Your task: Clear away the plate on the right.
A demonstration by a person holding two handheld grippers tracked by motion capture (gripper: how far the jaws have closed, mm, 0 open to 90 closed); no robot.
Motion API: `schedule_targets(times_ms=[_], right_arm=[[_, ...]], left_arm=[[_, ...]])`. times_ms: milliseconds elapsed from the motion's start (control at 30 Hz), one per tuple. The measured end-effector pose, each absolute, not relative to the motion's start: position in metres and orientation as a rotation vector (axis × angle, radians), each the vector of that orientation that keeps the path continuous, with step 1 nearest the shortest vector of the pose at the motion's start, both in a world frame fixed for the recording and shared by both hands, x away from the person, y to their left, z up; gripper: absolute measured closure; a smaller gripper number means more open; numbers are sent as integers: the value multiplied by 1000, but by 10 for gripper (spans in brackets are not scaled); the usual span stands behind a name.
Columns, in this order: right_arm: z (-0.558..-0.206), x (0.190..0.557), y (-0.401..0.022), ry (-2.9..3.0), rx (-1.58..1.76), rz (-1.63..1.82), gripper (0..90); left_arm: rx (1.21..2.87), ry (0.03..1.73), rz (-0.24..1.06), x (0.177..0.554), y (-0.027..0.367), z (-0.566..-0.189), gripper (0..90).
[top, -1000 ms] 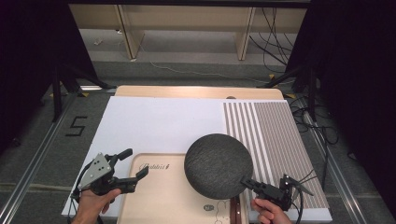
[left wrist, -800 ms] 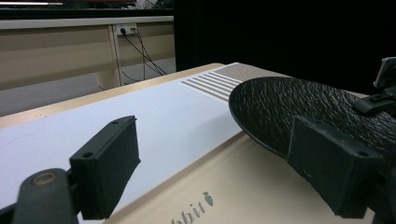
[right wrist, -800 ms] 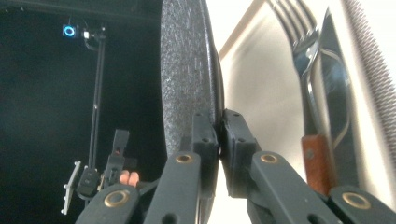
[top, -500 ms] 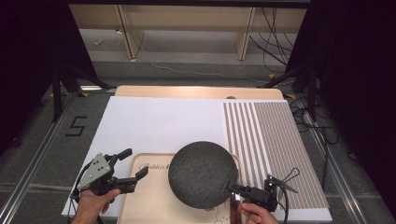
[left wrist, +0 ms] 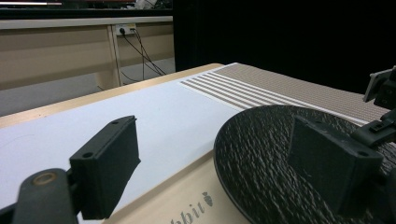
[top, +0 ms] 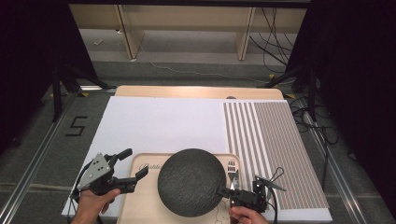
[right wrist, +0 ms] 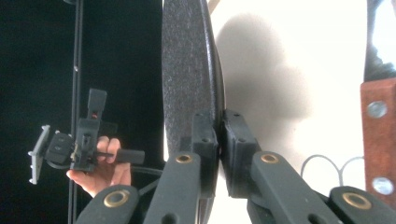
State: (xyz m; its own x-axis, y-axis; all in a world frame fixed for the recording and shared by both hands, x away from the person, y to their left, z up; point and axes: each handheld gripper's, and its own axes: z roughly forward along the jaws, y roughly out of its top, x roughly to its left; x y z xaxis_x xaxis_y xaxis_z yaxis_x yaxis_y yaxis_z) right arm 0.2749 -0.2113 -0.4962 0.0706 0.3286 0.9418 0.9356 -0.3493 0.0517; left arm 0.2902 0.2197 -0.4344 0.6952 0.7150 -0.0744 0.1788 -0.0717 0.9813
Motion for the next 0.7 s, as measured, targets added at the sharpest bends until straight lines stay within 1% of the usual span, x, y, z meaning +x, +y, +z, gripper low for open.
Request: schedule_targets(times_ms=[333,700], right_arm=[[-501,275,-198,-1308,-1770,-1227,852],[-504,275,-193,-1323,-1736,-1193,849]], left_arm=[[1614,741,516,290,220,-434,158],[1613,740,514,290,219,-435,158]])
